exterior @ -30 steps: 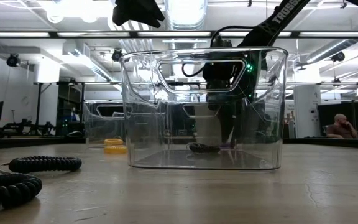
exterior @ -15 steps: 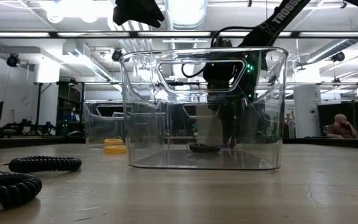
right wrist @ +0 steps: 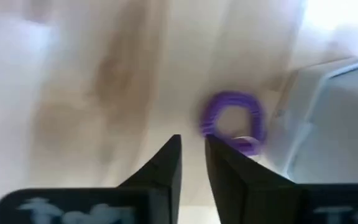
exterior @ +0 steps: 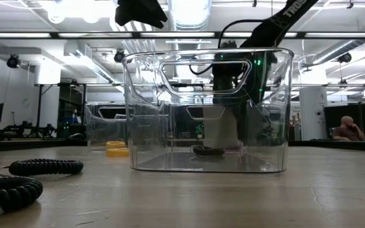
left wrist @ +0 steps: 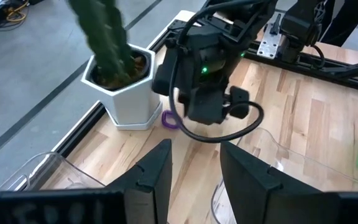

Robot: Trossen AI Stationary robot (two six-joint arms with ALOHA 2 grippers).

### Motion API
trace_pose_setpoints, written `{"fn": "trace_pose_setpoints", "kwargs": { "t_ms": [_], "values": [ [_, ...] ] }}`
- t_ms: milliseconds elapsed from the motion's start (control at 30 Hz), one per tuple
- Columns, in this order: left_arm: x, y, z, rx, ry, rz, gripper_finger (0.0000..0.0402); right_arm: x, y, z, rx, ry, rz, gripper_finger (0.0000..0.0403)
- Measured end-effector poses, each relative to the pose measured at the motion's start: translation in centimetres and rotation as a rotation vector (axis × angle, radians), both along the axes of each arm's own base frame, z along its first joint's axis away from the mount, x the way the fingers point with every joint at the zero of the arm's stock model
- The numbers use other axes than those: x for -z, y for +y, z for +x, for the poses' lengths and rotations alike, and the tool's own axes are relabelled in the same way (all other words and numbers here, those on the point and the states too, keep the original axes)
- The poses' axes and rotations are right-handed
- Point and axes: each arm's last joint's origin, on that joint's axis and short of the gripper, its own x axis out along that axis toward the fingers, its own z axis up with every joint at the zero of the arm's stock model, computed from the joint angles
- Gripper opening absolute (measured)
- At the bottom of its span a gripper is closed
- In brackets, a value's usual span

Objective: Sort spring keychains
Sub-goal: Put the purple spring keychain into the green bin

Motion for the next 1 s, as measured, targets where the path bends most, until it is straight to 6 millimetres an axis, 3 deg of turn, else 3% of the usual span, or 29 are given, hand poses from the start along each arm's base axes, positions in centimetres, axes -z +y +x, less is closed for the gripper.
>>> {"fn": "trace_pose_setpoints", "kwargs": {
  "t_ms": [300, 567, 1000],
  "values": [
    [0.0, 0.0, 0.0, 0.000, 0.001, 0.000, 0.0128, -0.4, 0.4, 0.1, -0.012, -0.014, 0.002, 0.0010],
    [0.0, 0.0, 0.0, 0.000, 0.002, 0.000, 0.0128, -0.4, 0.4, 1.3, 0.020, -0.113, -0.135, 0.0008],
    [0.1, 0.0, 0.0, 0.000, 0.005, -0.001, 0.0129, 2.0, 1.0, 0.3, 0.090, -0.065, -0.193, 0.0008]
  ]
}}
